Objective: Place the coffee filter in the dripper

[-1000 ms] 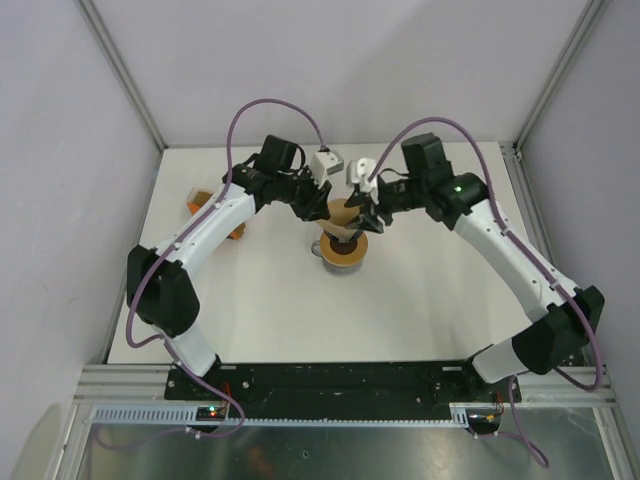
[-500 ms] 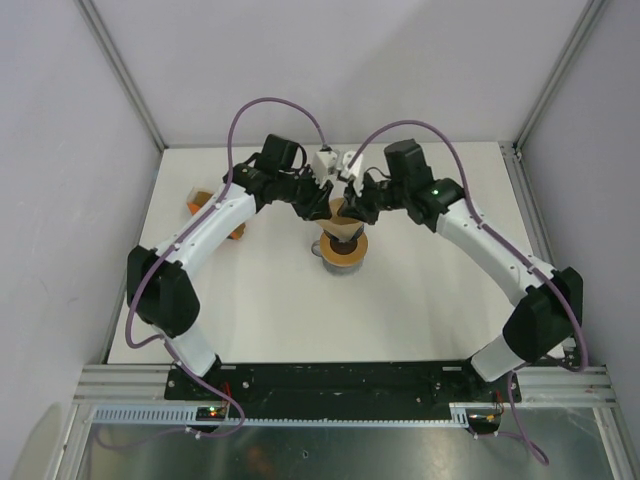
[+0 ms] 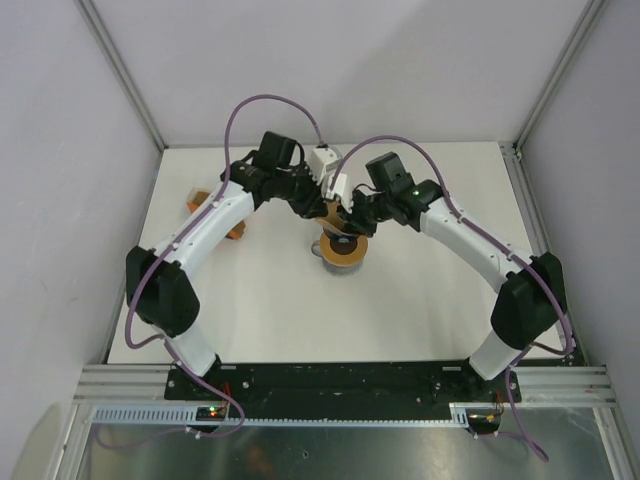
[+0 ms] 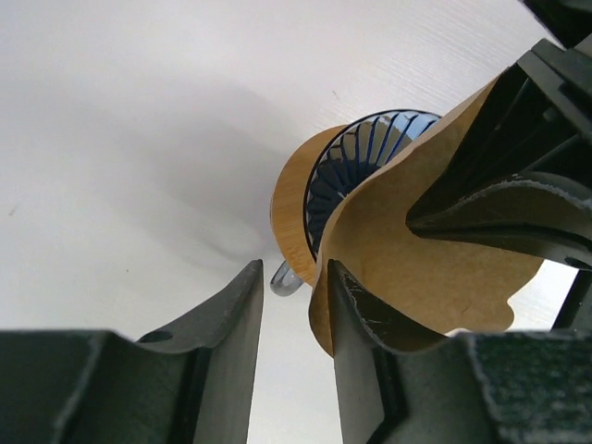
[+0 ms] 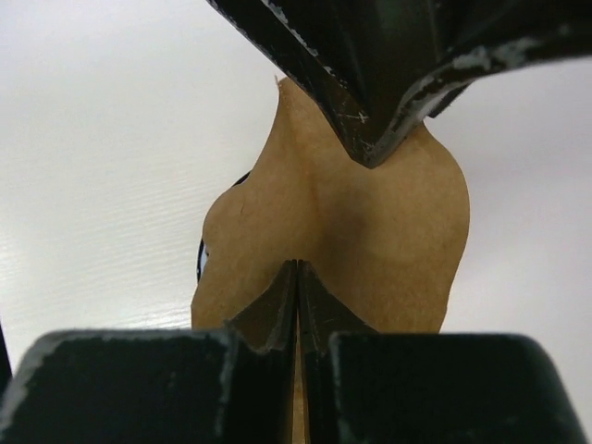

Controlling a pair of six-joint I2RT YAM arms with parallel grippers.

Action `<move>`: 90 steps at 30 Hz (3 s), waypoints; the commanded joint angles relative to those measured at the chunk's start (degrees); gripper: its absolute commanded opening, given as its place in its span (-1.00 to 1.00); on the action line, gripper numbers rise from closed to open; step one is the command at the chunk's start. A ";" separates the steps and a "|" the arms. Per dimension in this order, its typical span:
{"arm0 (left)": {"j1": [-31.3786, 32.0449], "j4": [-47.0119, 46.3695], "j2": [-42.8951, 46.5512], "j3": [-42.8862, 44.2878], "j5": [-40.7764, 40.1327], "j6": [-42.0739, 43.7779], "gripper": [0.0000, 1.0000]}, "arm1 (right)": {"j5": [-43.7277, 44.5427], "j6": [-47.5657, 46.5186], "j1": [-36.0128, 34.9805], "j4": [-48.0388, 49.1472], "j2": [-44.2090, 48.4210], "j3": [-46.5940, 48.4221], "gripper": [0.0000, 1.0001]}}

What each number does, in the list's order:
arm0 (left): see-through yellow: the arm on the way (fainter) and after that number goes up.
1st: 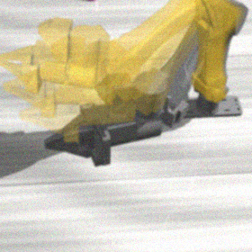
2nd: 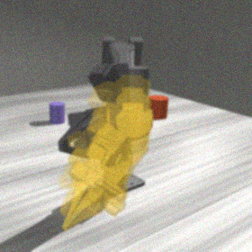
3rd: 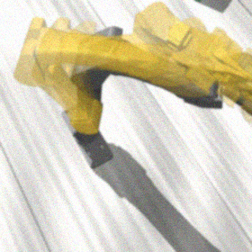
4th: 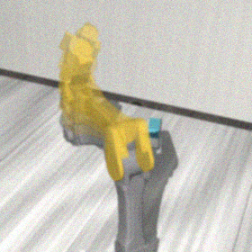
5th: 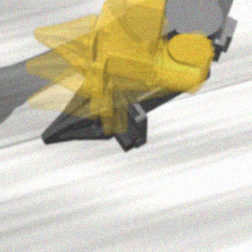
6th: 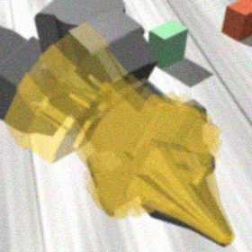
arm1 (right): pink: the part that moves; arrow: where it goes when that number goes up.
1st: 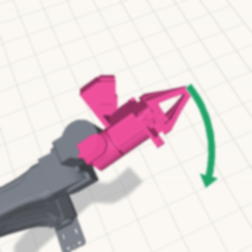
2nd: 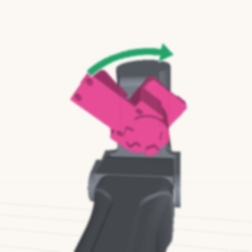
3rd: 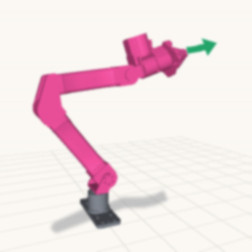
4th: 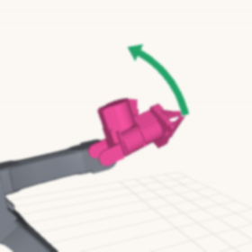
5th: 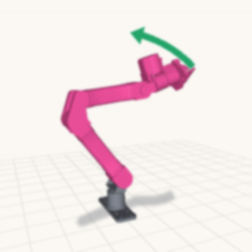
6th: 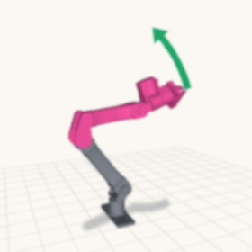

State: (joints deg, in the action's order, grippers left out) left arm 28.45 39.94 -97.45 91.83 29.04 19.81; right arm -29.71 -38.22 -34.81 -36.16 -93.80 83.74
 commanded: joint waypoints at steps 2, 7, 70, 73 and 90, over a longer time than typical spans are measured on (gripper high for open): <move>0.84 -1.01 3.06 3.30 0.94 0.17 -0.17 | 3.14 -1.35 -1.01 -2.98 -3.28 2.84 -0.92; -0.01 -0.48 3.44 3.50 3.14 -0.70 0.03 | 3.49 -2.46 -2.07 -5.48 -4.15 5.54 -0.92; -12.27 1.02 6.54 8.91 11.25 -6.22 0.50 | 8.89 -2.84 -4.46 -20.06 -14.45 18.97 -1.00; -12.23 1.01 6.51 8.47 10.34 -5.71 0.50 | 10.69 -2.83 -5.49 -20.37 -13.85 19.79 -1.00; -12.20 1.04 6.44 7.00 10.55 -4.93 0.50 | 15.83 -2.79 -7.91 -21.50 -10.31 21.17 -0.98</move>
State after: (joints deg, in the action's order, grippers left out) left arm 16.25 41.28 -91.22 99.98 39.18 14.02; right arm -15.31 -41.60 -42.85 -57.17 -107.13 101.43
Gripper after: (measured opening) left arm 0.750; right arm 0.009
